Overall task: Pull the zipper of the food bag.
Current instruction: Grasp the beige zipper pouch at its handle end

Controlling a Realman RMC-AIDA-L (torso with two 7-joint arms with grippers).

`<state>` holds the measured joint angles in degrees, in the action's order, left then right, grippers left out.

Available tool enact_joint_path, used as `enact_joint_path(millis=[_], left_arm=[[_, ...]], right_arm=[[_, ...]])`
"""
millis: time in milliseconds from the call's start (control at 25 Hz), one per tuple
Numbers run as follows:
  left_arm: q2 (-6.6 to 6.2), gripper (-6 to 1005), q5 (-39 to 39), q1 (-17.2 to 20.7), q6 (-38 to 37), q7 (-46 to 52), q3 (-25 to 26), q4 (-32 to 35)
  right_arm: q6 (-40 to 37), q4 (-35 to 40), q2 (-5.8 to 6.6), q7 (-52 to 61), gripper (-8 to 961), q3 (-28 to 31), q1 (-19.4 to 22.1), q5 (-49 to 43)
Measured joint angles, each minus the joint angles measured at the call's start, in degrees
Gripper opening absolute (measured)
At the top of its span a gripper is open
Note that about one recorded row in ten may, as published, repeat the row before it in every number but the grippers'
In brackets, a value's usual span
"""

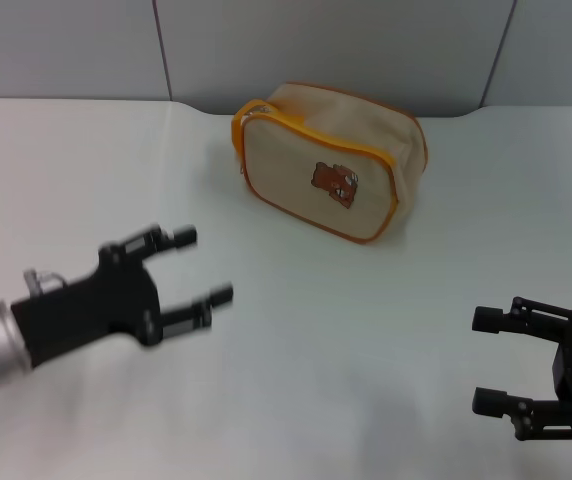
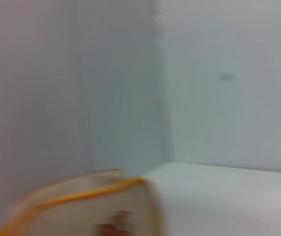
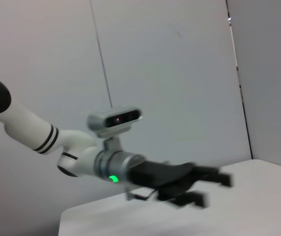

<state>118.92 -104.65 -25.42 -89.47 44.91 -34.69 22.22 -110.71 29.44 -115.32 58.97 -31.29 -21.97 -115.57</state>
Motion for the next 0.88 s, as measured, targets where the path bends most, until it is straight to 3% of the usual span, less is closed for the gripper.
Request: enact_joint_path(millis=[200,520,880], left_arm=[[0.23,774,8.32,-6.17,14.50,-2.26,-0.07,-5.36],[0.35,761,13.39,-20.32,36.09,-9.46,0.09,-14.67],[0.34,747,17.96,-26.22,45.67,-17.12,-0.26,-17.77]], right_arm=[[0.00,0.00,-0.09,0.00,834,0.00,0.07,0.00],[-0.03,0.00,-0.48,0.00,833,0.01,0.11,0.00],[-0.04,-0.01,-0.68,-0.53,833,0.00,0.46,-0.06]])
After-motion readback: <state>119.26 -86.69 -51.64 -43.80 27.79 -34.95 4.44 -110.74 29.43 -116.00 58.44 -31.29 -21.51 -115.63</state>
